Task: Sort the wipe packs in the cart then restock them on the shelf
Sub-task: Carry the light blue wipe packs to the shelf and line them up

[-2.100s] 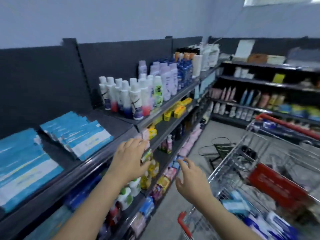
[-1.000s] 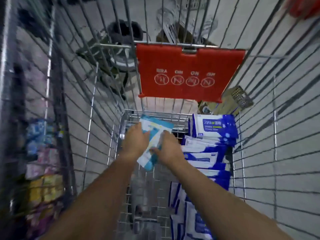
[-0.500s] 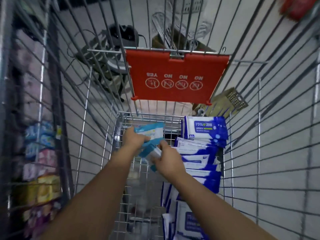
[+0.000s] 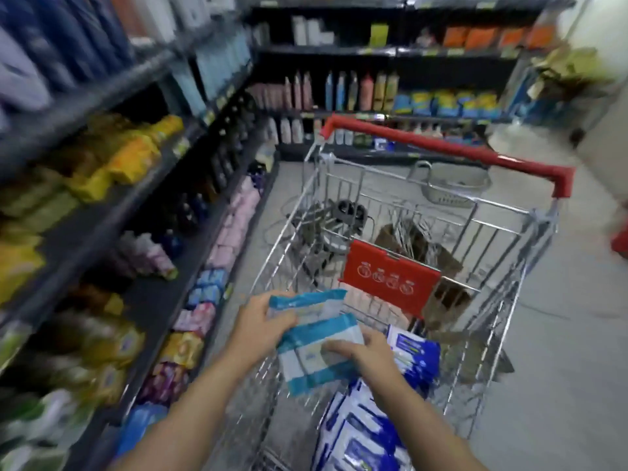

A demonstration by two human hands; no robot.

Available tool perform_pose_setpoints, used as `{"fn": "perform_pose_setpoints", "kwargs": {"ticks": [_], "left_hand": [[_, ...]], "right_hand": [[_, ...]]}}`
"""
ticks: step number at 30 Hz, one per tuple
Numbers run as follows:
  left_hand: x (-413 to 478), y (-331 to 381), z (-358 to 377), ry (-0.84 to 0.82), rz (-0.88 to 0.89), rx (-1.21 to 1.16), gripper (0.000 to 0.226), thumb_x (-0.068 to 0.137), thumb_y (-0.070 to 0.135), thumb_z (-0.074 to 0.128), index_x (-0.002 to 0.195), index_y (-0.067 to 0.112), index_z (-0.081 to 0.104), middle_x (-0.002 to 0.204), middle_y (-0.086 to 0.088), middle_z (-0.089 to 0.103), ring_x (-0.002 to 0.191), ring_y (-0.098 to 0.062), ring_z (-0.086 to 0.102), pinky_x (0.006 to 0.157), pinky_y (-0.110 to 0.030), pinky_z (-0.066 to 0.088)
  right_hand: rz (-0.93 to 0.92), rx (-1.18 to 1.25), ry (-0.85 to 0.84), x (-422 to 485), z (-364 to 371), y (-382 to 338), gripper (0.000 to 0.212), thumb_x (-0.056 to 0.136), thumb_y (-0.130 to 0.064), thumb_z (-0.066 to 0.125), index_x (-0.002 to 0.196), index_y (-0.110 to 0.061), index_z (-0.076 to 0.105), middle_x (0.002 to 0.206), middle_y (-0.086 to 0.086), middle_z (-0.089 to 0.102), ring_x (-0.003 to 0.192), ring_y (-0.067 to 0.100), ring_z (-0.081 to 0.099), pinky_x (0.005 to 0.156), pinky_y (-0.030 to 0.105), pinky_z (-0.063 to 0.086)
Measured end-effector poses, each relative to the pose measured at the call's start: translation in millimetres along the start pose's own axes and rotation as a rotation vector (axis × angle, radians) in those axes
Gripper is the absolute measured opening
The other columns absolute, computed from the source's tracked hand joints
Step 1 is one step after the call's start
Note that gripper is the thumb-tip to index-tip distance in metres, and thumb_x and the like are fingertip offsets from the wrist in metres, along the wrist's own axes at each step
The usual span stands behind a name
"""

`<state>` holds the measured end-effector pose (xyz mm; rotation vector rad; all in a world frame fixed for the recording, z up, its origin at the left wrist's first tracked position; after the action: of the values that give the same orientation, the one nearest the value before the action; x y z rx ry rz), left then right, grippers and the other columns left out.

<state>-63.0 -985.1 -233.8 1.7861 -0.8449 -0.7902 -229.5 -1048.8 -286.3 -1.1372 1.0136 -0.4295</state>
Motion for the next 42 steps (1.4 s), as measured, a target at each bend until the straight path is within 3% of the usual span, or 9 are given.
{"fn": "perform_pose_setpoints", "kwargs": {"ticks": [3, 6, 13, 16, 20, 23, 27, 36, 42], "left_hand": [[-62.7, 40.7, -77.8, 0.131, 0.050, -0.047, 0.017, 0.072, 0.007, 0.071, 0.080, 0.022, 0.067, 0.069, 0.011, 0.069, 0.066, 0.006, 0.062, 0.061, -0.009, 0.047], [-130.2, 69.4, -162.8, 0.288, 0.099, -0.037, 0.014, 0.062, 0.019, 0.069, 0.075, 0.025, 0.068, 0.069, 0.010, 0.071, 0.064, 0.002, 0.063, 0.061, -0.012, 0.048], [-301.3, 64.4, -366.7, 0.713, 0.036, 0.005, 0.020, 0.063, 0.030, 0.073, 0.080, 0.021, 0.068, 0.070, 0.011, 0.070, 0.061, 0.001, 0.062, 0.061, -0.021, 0.048], [-367.4, 47.2, -436.8, 0.851, -0.001, 0.013, 0.024, 0.081, 0.012, 0.074, 0.096, 0.024, 0.061, 0.097, 0.009, 0.066, 0.083, 0.006, 0.063, 0.066, -0.013, 0.045], [-443.4, 19.4, -515.4, 0.989, -0.119, 0.111, 0.027, 0.082, 0.021, 0.073, 0.105, 0.029, 0.061, 0.120, 0.009, 0.051, 0.106, -0.011, 0.050, 0.081, -0.026, 0.039], [-488.5, -4.2, -561.9, 1.023, -0.206, 0.098, 0.030, 0.078, 0.025, 0.076, 0.104, 0.032, 0.061, 0.117, 0.006, 0.053, 0.099, -0.013, 0.054, 0.077, -0.022, 0.044], [-528.7, -27.3, -601.5, 1.000, -0.286, 0.184, 0.032, 0.070, 0.028, 0.083, 0.096, 0.032, 0.064, 0.128, 0.006, 0.053, 0.120, -0.014, 0.049, 0.101, -0.028, 0.038], [-543.6, -31.3, -597.9, 0.897, -0.450, 0.475, 0.049, 0.074, 0.029, 0.079, 0.114, 0.037, 0.052, 0.125, 0.016, 0.050, 0.119, -0.003, 0.046, 0.093, -0.017, 0.036], [-548.8, -38.1, -598.4, 0.911, -0.577, 0.442, 0.073, 0.072, 0.029, 0.082, 0.135, 0.026, 0.044, 0.138, 0.011, 0.042, 0.123, -0.015, 0.046, 0.095, -0.024, 0.040]], "right_hand": [[-0.023, -0.017, -0.204, -45.0, 61.9, -32.0, 0.016, 0.066, -0.002, 0.076, 0.080, -0.008, 0.071, 0.077, 0.008, 0.074, 0.065, 0.020, 0.068, 0.060, 0.031, 0.055], [-0.019, -0.103, -0.430, -82.6, 140.8, -55.0, 0.042, 0.054, -0.016, 0.076, 0.092, 0.003, 0.071, 0.092, 0.022, 0.072, 0.077, 0.031, 0.067, 0.067, 0.035, 0.053], [-0.154, -0.299, -0.787, -187.5, 354.8, -104.3, 0.033, 0.053, -0.014, 0.075, 0.084, -0.002, 0.074, 0.086, 0.015, 0.074, 0.070, 0.023, 0.067, 0.069, 0.035, 0.053], [-0.187, -0.333, -0.927, -237.4, 436.4, -109.1, 0.012, 0.064, -0.005, 0.077, 0.076, -0.007, 0.073, 0.084, 0.013, 0.073, 0.066, 0.020, 0.069, 0.064, 0.032, 0.055], [-0.234, -0.330, -1.101, -296.0, 524.9, -108.2, 0.021, 0.067, -0.004, 0.073, 0.085, -0.013, 0.068, 0.095, 0.010, 0.071, 0.081, 0.022, 0.068, 0.067, 0.033, 0.054], [-0.311, -0.347, -1.158, -322.4, 575.4, -109.2, 0.033, 0.070, -0.004, 0.072, 0.097, -0.021, 0.069, 0.106, 0.008, 0.061, 0.087, 0.020, 0.062, 0.068, 0.030, 0.051], [-0.276, -0.340, -1.229, -344.8, 625.1, -103.0, 0.032, 0.065, -0.003, 0.073, 0.091, -0.021, 0.070, 0.085, 0.014, 0.060, 0.070, 0.026, 0.062, 0.058, 0.029, 0.049], [-0.221, -0.419, -1.315, -352.6, 679.7, -90.3, 0.035, 0.067, 0.012, 0.074, 0.085, -0.014, 0.058, 0.077, 0.014, 0.068, 0.068, 0.030, 0.064, 0.063, 0.035, 0.051], [-0.404, -0.412, -1.249, -342.6, 702.9, -115.2, 0.047, 0.072, -0.001, 0.070, 0.097, -0.040, 0.069, 0.119, -0.008, 0.054, 0.103, 0.025, 0.057, 0.083, 0.043, 0.049]]}}
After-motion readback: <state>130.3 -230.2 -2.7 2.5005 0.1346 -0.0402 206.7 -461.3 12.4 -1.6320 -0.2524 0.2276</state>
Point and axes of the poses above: each hand's wrist, its own x-axis towards the middle knuckle, its own z-axis out of the palm, y = z × x, the point moved 9 cm from there along x, towards the middle knuckle
